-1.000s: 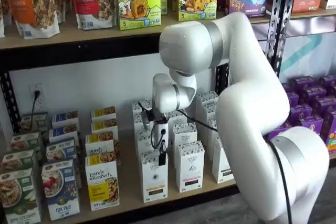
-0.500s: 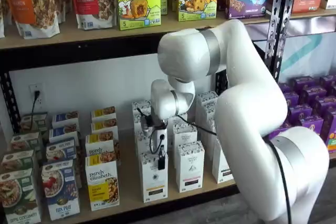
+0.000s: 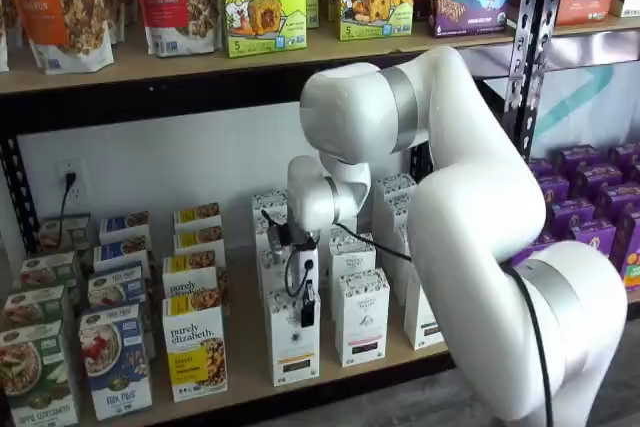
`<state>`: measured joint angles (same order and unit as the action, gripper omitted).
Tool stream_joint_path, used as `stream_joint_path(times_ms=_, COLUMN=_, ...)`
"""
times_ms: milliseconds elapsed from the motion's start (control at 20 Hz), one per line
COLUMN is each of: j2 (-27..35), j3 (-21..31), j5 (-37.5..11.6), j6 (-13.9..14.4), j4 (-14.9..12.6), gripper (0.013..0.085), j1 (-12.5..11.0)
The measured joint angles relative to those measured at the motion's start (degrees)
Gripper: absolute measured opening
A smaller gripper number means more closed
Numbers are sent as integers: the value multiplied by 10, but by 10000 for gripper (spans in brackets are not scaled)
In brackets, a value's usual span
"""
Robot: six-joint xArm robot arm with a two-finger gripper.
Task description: Pick up the white box with a yellow strip in the middle, on the bottom shelf, the fourth box from the left
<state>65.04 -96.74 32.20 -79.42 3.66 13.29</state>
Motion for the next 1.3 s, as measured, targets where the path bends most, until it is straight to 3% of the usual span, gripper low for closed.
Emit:
stream_joint_path(times_ms=200, j2=1, j3=2, j5=-8, j6=-1, j4=1, gripper=690, j1=-1)
stream_joint_path(times_ms=1050, j2=2, j3=4, j5=-8, j6=8, j4=-14, gripper=690, j1=-4)
stream_joint_path(times_ms=1300, j2=4, j3=-2, j5=1, j6=7, j4=-12, gripper=530, j1=-3)
